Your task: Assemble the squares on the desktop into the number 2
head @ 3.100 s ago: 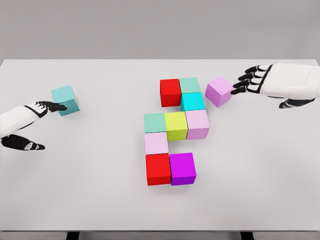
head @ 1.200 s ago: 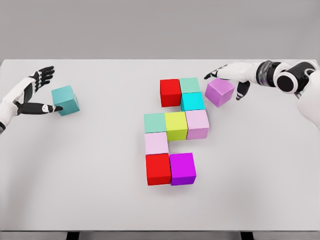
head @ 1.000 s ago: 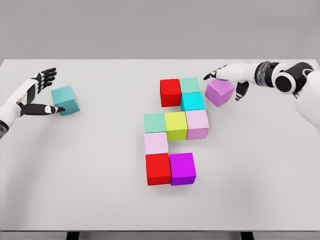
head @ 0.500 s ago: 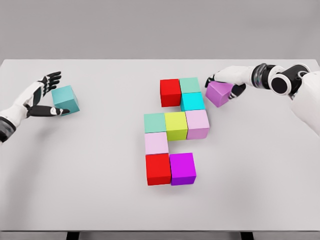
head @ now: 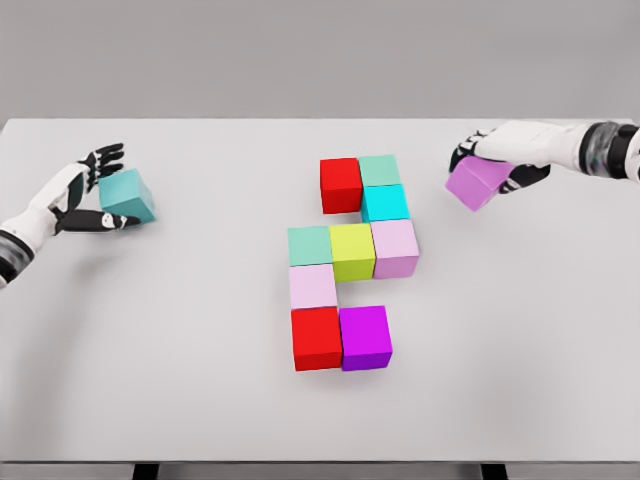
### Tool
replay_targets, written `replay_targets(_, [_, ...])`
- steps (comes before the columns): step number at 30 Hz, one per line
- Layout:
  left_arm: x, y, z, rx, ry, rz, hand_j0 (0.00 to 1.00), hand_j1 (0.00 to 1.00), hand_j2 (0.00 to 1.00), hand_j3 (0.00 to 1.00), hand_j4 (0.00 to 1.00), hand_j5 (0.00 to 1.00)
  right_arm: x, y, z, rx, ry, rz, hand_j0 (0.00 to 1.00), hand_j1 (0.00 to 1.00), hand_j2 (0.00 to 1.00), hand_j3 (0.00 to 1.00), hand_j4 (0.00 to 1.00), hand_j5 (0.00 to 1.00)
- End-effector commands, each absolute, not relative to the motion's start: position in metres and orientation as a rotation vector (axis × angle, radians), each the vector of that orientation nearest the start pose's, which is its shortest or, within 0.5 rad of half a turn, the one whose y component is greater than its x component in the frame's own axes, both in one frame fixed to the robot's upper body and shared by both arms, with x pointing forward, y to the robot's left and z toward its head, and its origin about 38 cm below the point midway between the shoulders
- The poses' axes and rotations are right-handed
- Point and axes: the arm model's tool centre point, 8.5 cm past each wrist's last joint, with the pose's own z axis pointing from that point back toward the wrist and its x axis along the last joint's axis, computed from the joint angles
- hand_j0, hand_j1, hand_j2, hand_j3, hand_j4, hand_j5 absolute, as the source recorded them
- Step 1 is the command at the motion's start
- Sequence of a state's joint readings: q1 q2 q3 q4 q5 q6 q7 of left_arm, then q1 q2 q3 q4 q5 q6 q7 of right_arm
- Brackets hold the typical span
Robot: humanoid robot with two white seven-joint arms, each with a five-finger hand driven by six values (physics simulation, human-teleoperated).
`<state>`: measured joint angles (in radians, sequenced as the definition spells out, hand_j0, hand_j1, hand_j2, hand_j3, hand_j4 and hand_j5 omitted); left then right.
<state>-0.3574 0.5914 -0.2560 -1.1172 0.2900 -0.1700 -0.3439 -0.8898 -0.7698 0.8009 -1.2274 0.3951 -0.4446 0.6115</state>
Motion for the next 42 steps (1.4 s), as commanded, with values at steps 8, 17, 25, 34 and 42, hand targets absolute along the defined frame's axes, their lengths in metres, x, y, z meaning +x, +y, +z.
replay_targets(8, [0.441,0.407,0.098,0.078,-1.429,-0.591,1.00,1.00,1.00,1.00,1.00,1.00,0.415,-0.346,0.281,-0.559,-1.157,2.326,0.46,0.46,0.46,0.46,0.46,0.46])
replay_targets(17, [0.441,0.402,0.095,0.068,-1.428,-0.588,1.00,1.00,1.00,1.00,1.00,1.00,0.388,-0.328,0.276,-0.510,-1.156,2.432,0.46,0.46,0.46,0.46,0.46,0.46])
replay_targets(25, [0.442,0.400,0.092,0.062,-1.413,-0.577,0.82,0.82,0.82,0.82,0.82,0.82,0.379,-0.319,0.247,-0.430,-1.088,2.501,0.46,0.46,0.46,0.46,0.46,0.46])
replay_targets(34, [0.442,0.400,0.092,0.063,-1.412,-0.578,0.60,0.60,0.60,0.60,0.60,0.60,0.373,-0.293,0.233,-0.365,-1.125,2.556,0.53,0.53,0.53,0.53,0.53,0.53])
replay_targets(42, [0.446,0.398,0.098,0.062,-1.422,-0.579,0.57,0.57,0.57,0.57,0.57,0.57,0.364,-0.281,0.211,-0.261,-1.115,2.579,0.52,0.52,0.52,0.52,0.52,0.52])
